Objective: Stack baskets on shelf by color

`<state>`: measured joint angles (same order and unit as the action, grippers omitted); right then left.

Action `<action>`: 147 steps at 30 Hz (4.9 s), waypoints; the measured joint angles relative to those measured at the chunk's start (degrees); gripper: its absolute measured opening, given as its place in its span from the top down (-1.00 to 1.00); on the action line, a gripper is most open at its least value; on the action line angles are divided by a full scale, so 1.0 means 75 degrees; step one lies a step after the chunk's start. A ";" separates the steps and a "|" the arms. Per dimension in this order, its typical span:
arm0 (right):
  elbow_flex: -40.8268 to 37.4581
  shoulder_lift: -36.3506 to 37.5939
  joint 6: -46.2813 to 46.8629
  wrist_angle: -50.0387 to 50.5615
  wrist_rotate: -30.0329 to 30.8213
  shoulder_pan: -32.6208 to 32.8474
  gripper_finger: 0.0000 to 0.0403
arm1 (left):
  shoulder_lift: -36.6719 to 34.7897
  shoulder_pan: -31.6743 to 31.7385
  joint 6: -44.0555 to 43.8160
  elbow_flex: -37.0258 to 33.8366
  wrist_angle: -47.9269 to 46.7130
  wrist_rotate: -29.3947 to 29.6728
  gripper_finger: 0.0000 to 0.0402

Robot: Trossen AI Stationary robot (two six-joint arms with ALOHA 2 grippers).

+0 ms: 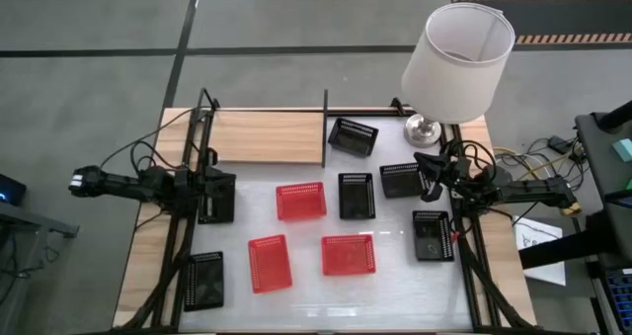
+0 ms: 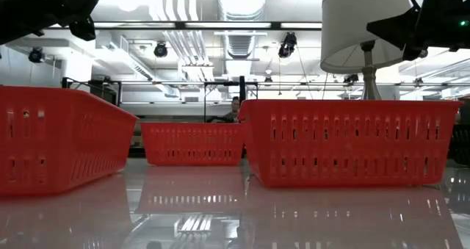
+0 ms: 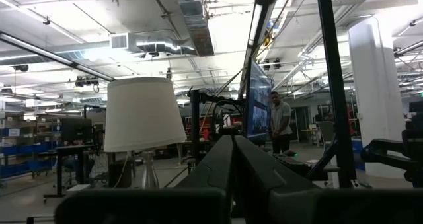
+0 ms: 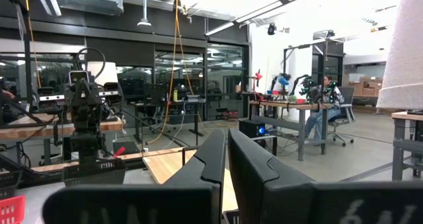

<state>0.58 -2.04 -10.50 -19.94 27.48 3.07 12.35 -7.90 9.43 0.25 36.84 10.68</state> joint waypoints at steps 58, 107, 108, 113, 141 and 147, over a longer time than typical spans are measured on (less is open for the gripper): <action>0.0009 -0.0041 0.2655 -0.0069 -0.1603 -0.0009 0.94 | 0.7537 -0.0160 -0.6404 0.5078 -0.1533 0.0818 1.00; 0.0198 -0.0049 0.2565 0.0283 -0.1722 -0.0009 0.94 | 1.3105 0.0154 -0.9407 1.1672 -0.9984 0.1090 0.24; 0.0198 -0.0049 0.2565 0.0283 -0.1722 -0.0009 0.94 | 1.3148 0.0179 -0.9404 1.1672 -0.9984 0.1093 0.19; 0.0198 -0.0049 0.2511 0.0285 -0.1722 -0.0009 0.94 | 1.3303 0.0312 -0.9183 1.1672 -1.0003 0.1097 0.05; 0.0198 -0.0064 0.2380 0.0356 -0.1661 -0.0012 0.94 | 1.3564 0.0556 -0.9232 1.1345 -1.0454 0.1014 0.26; 0.0198 -0.0064 0.2331 0.0356 -0.1661 -0.0012 0.94 | 1.3564 0.0553 -0.9232 1.1234 -1.0456 0.0930 0.57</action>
<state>2.07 -2.52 6.98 -17.28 15.03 2.98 114.08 -3.75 -59.81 84.51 -41.58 17.65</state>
